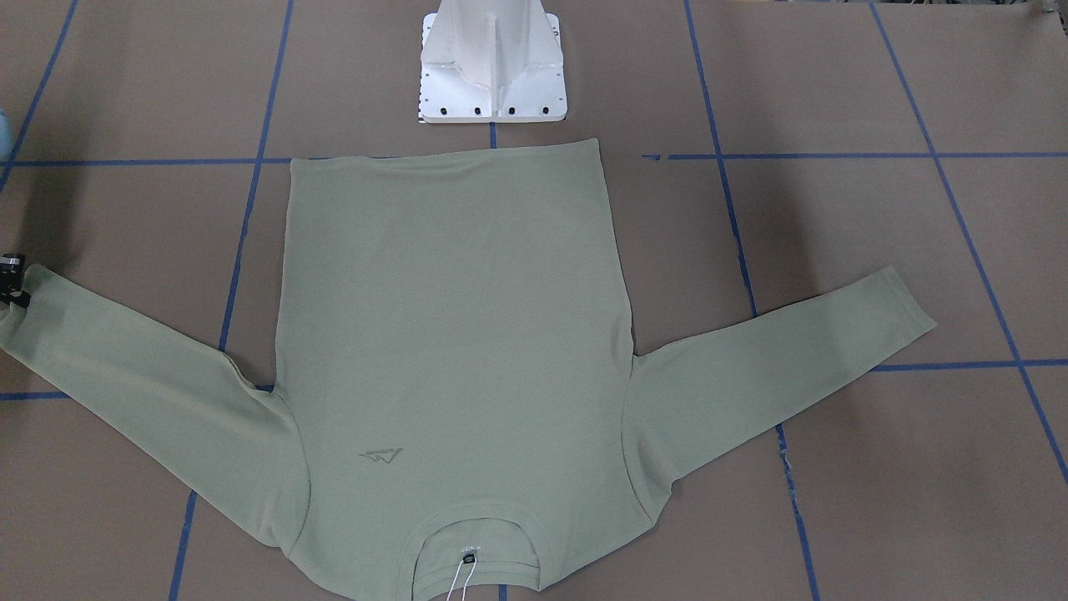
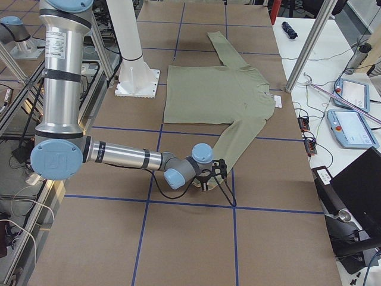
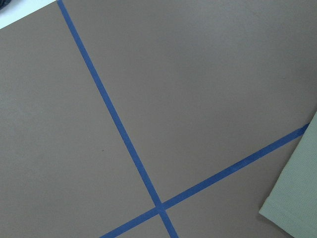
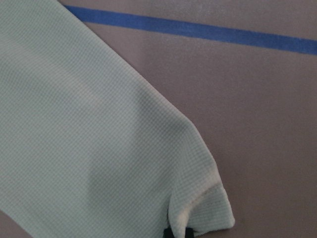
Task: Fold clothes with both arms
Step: 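Grasp the sleeve cuff with the right gripper, then carry the sleeve across the shirt body toward the other sleeve, then release the sleeve on the shirt and raise the right gripper away, then grasp the other sleeve cuff with the left gripper and lift it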
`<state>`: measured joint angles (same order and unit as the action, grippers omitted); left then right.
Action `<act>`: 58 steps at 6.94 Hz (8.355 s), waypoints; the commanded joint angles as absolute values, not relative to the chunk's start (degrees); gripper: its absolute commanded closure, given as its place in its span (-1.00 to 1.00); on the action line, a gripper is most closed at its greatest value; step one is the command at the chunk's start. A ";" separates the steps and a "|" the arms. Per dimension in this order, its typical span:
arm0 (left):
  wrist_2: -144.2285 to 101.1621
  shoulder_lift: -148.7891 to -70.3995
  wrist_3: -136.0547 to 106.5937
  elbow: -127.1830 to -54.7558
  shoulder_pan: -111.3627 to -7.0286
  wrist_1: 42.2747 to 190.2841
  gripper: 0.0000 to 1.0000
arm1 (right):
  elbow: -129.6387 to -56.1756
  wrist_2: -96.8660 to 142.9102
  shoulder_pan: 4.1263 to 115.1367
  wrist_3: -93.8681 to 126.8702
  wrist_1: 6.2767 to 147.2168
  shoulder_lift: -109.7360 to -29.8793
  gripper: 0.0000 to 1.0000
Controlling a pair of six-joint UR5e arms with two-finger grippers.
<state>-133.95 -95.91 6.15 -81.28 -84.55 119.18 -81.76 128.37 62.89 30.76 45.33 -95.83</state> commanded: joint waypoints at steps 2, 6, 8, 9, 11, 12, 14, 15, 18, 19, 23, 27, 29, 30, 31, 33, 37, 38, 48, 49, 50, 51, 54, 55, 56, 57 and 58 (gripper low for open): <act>-133.86 -95.71 5.80 -84.53 -84.73 118.83 -0.99 | -87.16 131.03 64.15 30.76 45.35 -95.28 1.00; -133.51 -95.80 5.98 -85.43 -85.87 119.09 -0.99 | -92.73 137.21 67.70 30.85 76.04 -67.95 1.00; -133.42 -95.89 6.15 -85.43 -86.39 118.83 -0.98 | -87.67 133.25 64.79 31.11 83.84 -53.25 1.00; -133.33 -95.89 6.24 -85.43 -86.92 118.83 -0.98 | -83.97 133.16 63.12 32.16 83.76 -47.95 1.00; -133.33 -95.71 5.89 -84.99 -86.92 118.83 -0.98 | -79.74 132.89 58.38 38.99 83.58 -39.07 1.00; -133.33 -95.63 5.98 -84.90 -86.92 118.83 -0.98 | -78.41 130.11 54.36 42.76 83.41 -35.20 1.00; -133.24 -95.71 5.98 -84.55 -86.92 118.74 -0.98 | -77.18 117.57 43.21 49.19 82.80 -30.52 1.00; -133.24 -95.71 5.98 -84.12 -86.92 118.74 -0.98 | -75.08 109.85 37.93 51.57 79.31 -30.06 1.00; -133.33 -95.80 6.06 -83.06 -86.84 118.83 -0.98 | -66.12 104.52 34.46 52.73 72.09 -28.66 1.00; -133.24 -95.97 6.06 -82.45 -86.75 118.92 -0.98 | -63.40 104.42 34.45 52.73 70.85 -27.09 1.00; -133.33 -96.68 5.98 -81.12 -86.66 119.09 -0.99 | -56.78 100.29 31.82 57.74 65.30 -20.83 -1.00; -132.81 -96.95 -8.10 -80.42 -83.44 124.84 -0.99 | -59.22 101.94 32.78 61.70 71.67 -22.58 -1.00; -124.84 -94.50 -23.04 -80.51 -74.58 135.04 -0.99 | -71.13 108.25 37.59 61.52 78.03 -32.46 -1.00; -124.72 -93.35 -33.21 -80.86 -71.31 141.09 -0.98 | -77.11 111.33 40.92 60.83 82.48 -37.74 -1.00; -123.85 -91.16 -40.88 -80.86 -68.06 146.55 -0.99 | -81.95 114.84 44.35 60.12 85.40 -42.40 -1.00; -115.88 -89.84 -55.40 -82.34 -60.07 149.66 -0.98 | -89.87 122.31 51.56 51.04 86.48 -53.99 -1.00; -105.39 -84.20 -64.07 -87.02 -51.51 149.68 -0.96 | -96.94 125.59 57.56 35.72 86.13 -68.53 -1.00; -104.68 -84.20 -63.99 -86.14 -51.42 149.68 -0.95 | -97.47 125.60 57.66 35.60 85.96 -69.25 -1.00; -104.33 -85.34 -64.25 -83.23 -50.89 149.68 0.12 | -97.29 125.16 57.48 35.60 85.61 -69.52 -1.00; -104.33 -85.25 -64.25 -83.23 -50.98 149.68 0.49 | -97.21 125.16 57.48 35.60 85.61 -69.43 -1.00; -104.41 -85.25 -64.25 -83.32 -50.89 149.68 0.76 | -97.21 125.16 57.48 35.60 85.61 -69.52 -1.00; -104.50 -85.25 -64.25 -83.76 -50.98 149.68 1.00 | -97.12 125.16 57.57 35.60 85.61 -69.52 -1.00; -105.55 -85.08 -64.34 -86.38 -50.98 149.50 1.00 | -97.29 125.51 57.92 35.51 85.52 -70.05 -1.00; -109.82 -85.60 -64.34 -87.27 -50.98 149.33 1.00 | -98.34 125.51 58.27 35.51 85.52 -71.18 -1.00; -111.52 -87.35 -64.25 -88.32 -51.24 146.98 1.00 | -100.44 125.51 58.53 34.64 85.52 -73.80 -1.00; -111.71 -92.84 -64.16 -88.85 -51.50 139.82 1.00 | -102.37 125.59 60.01 32.19 85.52 -76.87 -1.00; -111.71 -98.47 -64.07 -89.81 -51.94 132.52 1.00 | -103.35 126.38 61.42 30.43 85.52 -79.51 -1.00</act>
<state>-111.27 -92.10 -64.18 -88.72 -51.49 140.75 -101.66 125.74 59.79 32.72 85.52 -76.08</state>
